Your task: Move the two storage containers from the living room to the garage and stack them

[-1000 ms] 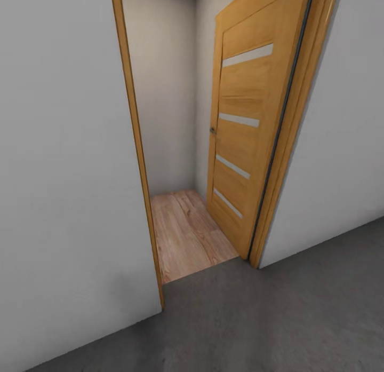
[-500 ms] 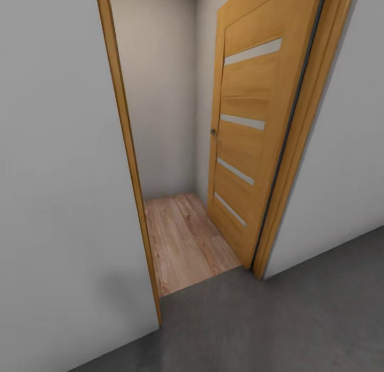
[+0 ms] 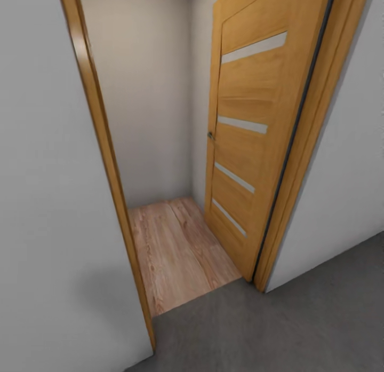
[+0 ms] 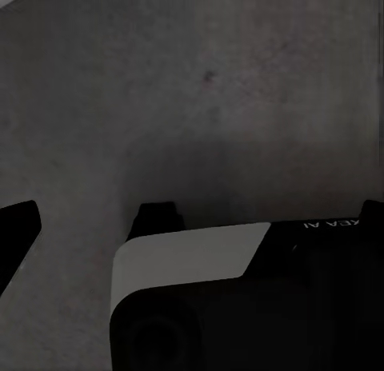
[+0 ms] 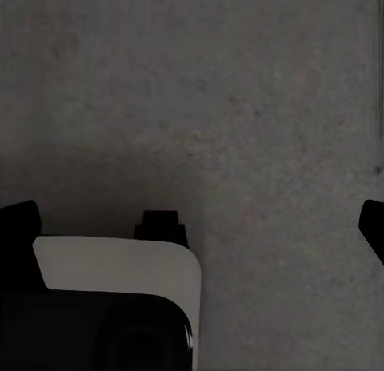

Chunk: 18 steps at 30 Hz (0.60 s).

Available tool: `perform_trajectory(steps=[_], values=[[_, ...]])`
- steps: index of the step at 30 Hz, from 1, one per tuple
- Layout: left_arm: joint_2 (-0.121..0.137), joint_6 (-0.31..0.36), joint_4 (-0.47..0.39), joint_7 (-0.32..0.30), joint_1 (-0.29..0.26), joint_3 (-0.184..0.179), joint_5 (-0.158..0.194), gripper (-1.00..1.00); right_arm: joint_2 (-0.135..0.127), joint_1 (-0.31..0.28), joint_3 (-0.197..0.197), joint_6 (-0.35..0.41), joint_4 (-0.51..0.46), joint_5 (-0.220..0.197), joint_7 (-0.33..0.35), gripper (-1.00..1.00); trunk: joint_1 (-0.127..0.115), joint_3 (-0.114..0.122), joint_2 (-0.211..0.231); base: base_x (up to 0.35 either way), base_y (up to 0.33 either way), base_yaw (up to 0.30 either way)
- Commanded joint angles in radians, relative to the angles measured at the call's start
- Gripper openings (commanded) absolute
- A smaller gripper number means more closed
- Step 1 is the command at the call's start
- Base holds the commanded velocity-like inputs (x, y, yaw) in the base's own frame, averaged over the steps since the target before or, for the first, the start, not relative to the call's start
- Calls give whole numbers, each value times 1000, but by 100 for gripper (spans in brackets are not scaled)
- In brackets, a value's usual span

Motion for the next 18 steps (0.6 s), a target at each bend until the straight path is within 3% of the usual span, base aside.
perform_trajectory(steps=[1, 18], values=[[0, 3, 0, 4, 0, -1, -5, 100, 1, -1, 8, -5, 3, -8, 1, 100, 1, 0, 0, 321, 0, -211], [0, 2, 0, 4, 0, -2, -11, 100, 1, -1, 8, -5, 3, -8, 2, 100, 1, 11, 0, 316, 0, -230]])
